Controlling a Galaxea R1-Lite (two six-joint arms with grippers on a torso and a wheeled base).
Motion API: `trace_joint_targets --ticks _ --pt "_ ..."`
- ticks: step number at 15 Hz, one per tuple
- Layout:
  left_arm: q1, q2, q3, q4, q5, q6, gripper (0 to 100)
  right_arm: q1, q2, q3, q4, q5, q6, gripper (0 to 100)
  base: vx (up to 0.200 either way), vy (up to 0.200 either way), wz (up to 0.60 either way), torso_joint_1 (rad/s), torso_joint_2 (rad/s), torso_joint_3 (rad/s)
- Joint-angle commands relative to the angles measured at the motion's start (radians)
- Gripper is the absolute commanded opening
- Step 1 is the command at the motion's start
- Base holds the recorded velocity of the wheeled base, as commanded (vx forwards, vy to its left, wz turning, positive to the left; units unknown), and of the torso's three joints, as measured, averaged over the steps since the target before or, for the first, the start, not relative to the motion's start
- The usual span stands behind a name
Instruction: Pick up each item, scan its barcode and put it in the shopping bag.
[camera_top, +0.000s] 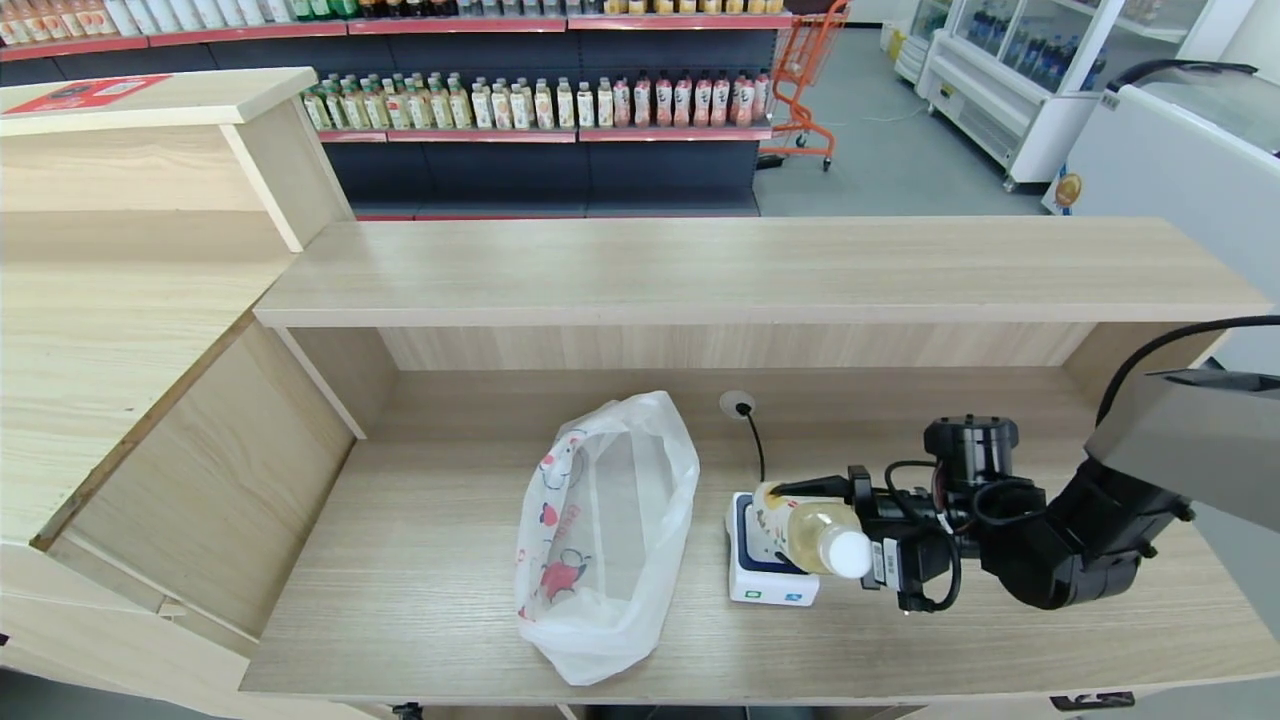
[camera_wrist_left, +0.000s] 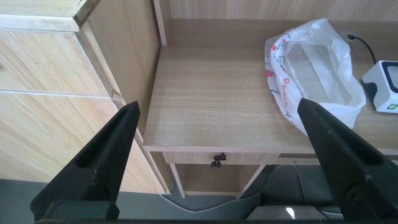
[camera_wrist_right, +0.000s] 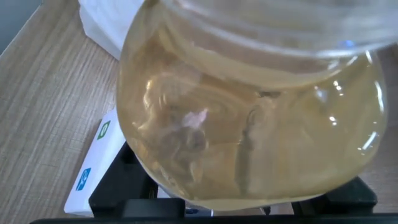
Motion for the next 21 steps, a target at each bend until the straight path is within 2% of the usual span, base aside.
trace_joint_targets --ticks 1,16,18,21 --pt "0.000 0.001 0.000 0.000 0.000 0.000 100 0.012 0.044 -0.030 -0.014 0.000 0.001 0 0.000 0.000 0.00 0.000 0.00 0.000" --pt "0.000 0.001 0.000 0.000 0.000 0.000 100 0.006 0.047 -0.032 -0.042 -0.004 0.001 0 0.000 0.000 0.00 0.000 0.00 0.000" --pt "0.000 0.000 0.000 0.000 0.000 0.000 100 -0.027 -0.015 0.016 -0.029 -0.004 0.027 0 0.000 0.000 0.00 0.000 0.00 0.000" --pt "0.000 0.001 0.000 0.000 0.000 0.000 100 -0.060 -0.136 0.100 -0.031 -0.004 0.156 0 0.000 0.000 0.00 0.000 0.00 0.000"
